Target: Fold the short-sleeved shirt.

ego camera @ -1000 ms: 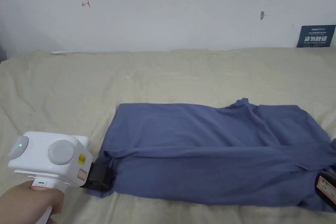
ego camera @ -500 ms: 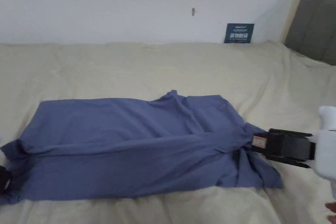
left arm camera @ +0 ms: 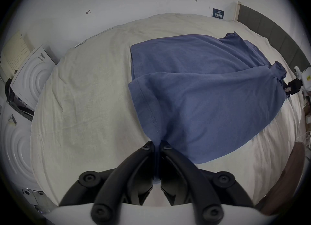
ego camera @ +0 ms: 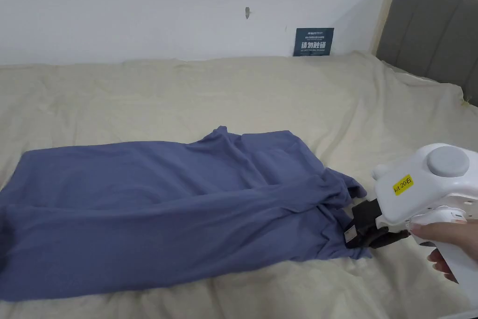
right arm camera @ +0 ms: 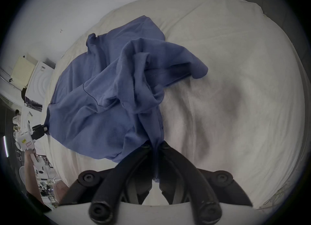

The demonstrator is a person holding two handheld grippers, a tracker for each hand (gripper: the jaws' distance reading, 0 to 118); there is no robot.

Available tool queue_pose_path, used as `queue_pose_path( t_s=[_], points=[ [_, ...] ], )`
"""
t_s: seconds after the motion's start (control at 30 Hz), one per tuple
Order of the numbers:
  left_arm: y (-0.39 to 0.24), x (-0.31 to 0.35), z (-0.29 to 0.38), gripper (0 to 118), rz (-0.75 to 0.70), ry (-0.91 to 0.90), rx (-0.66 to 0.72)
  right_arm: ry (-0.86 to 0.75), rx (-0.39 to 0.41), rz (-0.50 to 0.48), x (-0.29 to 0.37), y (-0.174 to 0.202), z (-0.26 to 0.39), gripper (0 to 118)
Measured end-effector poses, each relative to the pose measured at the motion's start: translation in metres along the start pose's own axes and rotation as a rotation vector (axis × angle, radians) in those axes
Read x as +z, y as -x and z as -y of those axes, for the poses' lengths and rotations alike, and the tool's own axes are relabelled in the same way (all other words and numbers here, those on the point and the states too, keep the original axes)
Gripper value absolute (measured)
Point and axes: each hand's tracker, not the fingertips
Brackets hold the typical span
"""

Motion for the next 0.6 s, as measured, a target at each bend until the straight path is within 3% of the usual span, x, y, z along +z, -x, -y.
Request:
queue_pose_path(
  t_s=[0.1, 0.23, 0.4, 0.5, 0.6],
  points=[
    [-0.001, 0.002, -0.001, 6, -0.008, 0.000, -0.024, -0.021, 0.077, 0.000, 0.011, 0.005, 0.001, 4],
    [0.005, 0.013, -0.004, 6, -0.008, -0.015, -0.014, -0.053, 0.102, -0.019, 0.035, 0.008, 0.004, 4],
    [0.012, 0.040, -0.006, 5, 0.014, -0.042, 0.017, -0.097, 0.098, -0.056, 0.068, 0.002, 0.014, 4],
    [0.013, 0.064, -0.004, 4, 0.039, -0.076, 0.033, -0.156, 0.055, -0.125, 0.093, -0.005, 0.026, 4],
    [0.011, 0.089, 0.003, 4, 0.042, -0.092, 0.017, -0.147, 0.072, -0.132, 0.115, -0.008, 0.040, 4]
  ],
)
